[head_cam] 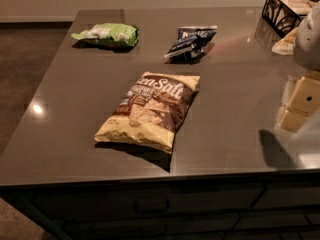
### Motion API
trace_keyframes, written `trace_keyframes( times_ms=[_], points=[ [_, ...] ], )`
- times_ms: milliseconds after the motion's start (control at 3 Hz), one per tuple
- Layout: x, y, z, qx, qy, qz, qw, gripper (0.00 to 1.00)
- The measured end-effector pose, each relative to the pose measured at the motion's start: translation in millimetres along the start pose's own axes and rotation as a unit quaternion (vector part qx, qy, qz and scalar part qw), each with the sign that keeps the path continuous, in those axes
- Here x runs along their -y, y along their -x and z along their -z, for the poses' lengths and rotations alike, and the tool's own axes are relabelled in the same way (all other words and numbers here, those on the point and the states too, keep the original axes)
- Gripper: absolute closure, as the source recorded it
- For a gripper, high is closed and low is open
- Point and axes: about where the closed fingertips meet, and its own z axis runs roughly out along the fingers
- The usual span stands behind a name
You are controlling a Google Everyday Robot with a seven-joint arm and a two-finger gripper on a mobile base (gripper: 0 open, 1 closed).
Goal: Pick blue chip bag
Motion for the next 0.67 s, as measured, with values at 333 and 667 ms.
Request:
trace_keyframes(
  times_ms=[333, 667],
  points=[
    [0.0, 0.0, 0.0, 0.000, 0.000, 0.000, 1.0000, 0.00],
    [5.4, 8.1, -3.3, 0.010, -0.005, -0.010, 0.9999, 0.00]
  ],
)
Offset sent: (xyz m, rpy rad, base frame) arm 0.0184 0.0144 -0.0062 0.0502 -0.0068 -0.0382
